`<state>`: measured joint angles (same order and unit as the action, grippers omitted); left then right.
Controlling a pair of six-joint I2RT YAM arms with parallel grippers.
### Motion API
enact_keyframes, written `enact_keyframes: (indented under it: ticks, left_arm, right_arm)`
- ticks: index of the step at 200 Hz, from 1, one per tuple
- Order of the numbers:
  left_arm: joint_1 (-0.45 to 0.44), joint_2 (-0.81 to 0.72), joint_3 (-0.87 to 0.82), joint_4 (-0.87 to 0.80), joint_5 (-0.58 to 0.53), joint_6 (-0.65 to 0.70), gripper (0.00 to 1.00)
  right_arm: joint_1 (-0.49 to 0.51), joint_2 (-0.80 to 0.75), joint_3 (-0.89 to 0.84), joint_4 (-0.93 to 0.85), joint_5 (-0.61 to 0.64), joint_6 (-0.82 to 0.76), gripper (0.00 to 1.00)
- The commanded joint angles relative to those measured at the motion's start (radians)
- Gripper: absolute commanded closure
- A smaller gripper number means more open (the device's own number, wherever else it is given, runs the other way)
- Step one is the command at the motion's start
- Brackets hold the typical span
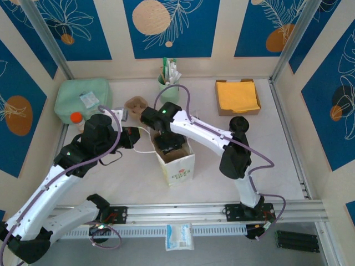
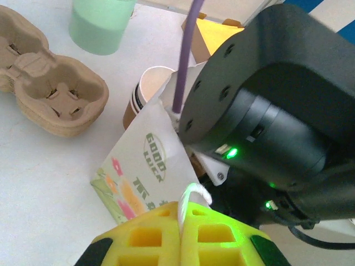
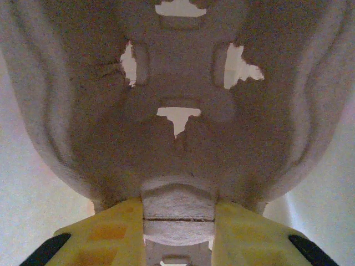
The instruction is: Pack the takeout coffee
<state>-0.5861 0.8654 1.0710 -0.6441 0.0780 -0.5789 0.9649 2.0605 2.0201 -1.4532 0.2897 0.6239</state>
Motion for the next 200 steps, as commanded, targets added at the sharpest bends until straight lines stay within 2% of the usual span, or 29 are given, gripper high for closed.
enact_keyframes:
  ticks: [1,143,200]
  left_arm:
    - [0.005,-0.019,-0.007,0.009,0.002,-0.015,1.0]
    - [-0.003,-0.076,-0.029,0.034,0.021,-0.084,1.0]
    - [-0.015,-0.079,-0.05,0.066,0.032,-0.109,1.0]
  right_arm:
    - [-0.017,-0.073,-0.025,0.038,-0.034,0.044,0.72]
    - [-0.027,-0.049,-0.046,0.097,-0.121,0.059,0.71]
    - [-0.029,-0.053,-0.112,0.129,-0.121,0.074,0.72]
